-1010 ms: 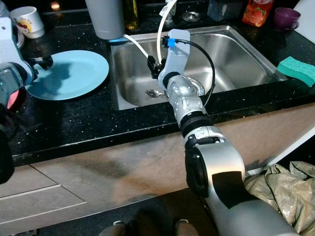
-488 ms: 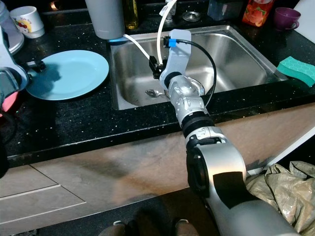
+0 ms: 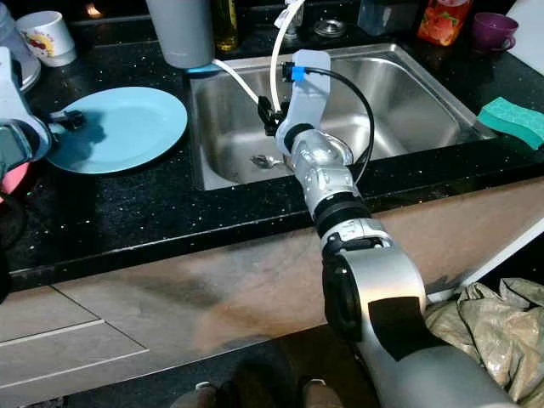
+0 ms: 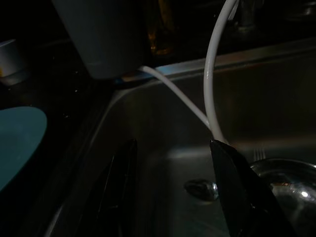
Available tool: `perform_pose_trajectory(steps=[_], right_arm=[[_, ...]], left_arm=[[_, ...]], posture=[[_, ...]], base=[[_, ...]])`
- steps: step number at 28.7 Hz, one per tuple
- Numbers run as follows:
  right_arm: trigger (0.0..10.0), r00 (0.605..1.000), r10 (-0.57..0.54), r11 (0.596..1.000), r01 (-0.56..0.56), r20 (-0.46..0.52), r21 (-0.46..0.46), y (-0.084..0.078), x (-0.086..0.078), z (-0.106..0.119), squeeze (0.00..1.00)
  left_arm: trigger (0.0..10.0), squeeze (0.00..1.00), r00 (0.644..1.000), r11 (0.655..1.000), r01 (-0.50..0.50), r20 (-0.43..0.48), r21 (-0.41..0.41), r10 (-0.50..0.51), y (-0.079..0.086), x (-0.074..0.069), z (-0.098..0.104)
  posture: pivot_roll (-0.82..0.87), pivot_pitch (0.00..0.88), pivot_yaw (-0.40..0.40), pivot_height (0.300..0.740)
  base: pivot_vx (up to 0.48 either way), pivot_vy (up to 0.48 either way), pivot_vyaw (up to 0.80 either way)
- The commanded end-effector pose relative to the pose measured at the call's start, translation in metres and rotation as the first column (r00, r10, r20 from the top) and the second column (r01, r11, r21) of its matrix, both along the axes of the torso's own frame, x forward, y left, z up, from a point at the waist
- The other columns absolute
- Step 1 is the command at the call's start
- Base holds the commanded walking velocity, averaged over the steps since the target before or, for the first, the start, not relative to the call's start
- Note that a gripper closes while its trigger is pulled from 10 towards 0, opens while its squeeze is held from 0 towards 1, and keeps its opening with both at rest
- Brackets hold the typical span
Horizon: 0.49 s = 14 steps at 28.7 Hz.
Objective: Kitchen organization
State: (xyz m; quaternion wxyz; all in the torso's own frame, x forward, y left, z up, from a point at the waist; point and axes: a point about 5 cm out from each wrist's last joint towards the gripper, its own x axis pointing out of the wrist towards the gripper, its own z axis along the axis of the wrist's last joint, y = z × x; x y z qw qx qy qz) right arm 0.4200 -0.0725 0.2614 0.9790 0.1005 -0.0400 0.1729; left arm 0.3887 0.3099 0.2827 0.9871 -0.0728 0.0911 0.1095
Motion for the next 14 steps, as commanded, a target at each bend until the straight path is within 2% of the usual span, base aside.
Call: perform_pose_trajectory(steps=[1, 6, 9, 10, 12, 13, 14], right_arm=[[10.0, 1.000, 0.016, 1.000, -0.016, -0.019, 0.018, 0.002, 0.000, -0.001, 0.00], [10.0, 0.994, 0.073, 0.993, -0.065, -0.081, 0.100, 0.010, -0.002, -0.004, 0.00], [10.0, 0.981, 0.129, 0.963, -0.090, -0.143, 0.255, 0.018, -0.002, -0.003, 0.00], [10.0, 0.975, 0.150, 0.941, -0.090, -0.162, 0.327, 0.021, -0.003, -0.001, 0.00], [10.0, 0.973, 0.158, 0.932, -0.091, -0.168, 0.352, 0.022, -0.003, 0.000, 0.00], [10.0, 0.967, 0.182, 0.903, -0.092, -0.180, 0.419, 0.026, -0.003, 0.003, 0.00], [10.0, 0.963, 0.196, 0.891, -0.098, -0.182, 0.442, 0.028, -0.003, 0.005, 0.00]], left_arm=[[10.0, 0.00, 0.999, 0.999, 0.020, -0.026, -0.036, -0.021, -0.004, 0.001, -0.005], [10.0, 0.00, 0.998, 0.997, 0.056, -0.031, -0.053, -0.058, -0.008, 0.002, -0.006], [10.0, 0.00, 0.996, 0.996, 0.077, -0.035, -0.053, -0.079, -0.009, 0.002, -0.006], [10.0, 0.00, 0.996, 0.995, 0.086, -0.034, -0.054, -0.088, -0.010, 0.003, -0.006], [10.0, 0.00, 0.995, 0.995, 0.088, -0.033, -0.055, -0.090, -0.011, 0.003, -0.006], [10.0, 0.00, 0.994, 0.993, 0.106, -0.025, -0.054, -0.107, -0.013, 0.003, -0.005], [10.0, 0.00, 0.993, 0.992, 0.116, -0.019, -0.051, -0.117, -0.014, 0.004, -0.004]], posture=[[0.04, 0.171, -0.018, 0.740], [0.04, 0.173, -0.017, 0.740], [0.04, 0.173, -0.017, 0.740], [0.04, 0.172, -0.017, 0.740], [0.04, 0.172, -0.017, 0.740], [0.04, 0.172, -0.018, 0.740], [0.04, 0.172, -0.018, 0.740]], base=[[0.000, 0.000, 0.00], [0.000, 0.000, 0.00], [0.000, 0.000, 0.00], [0.000, 0.000, 0.00], [0.000, 0.000, 0.00], [0.000, 0.000, 0.00], [0.000, 0.000, 0.00]])
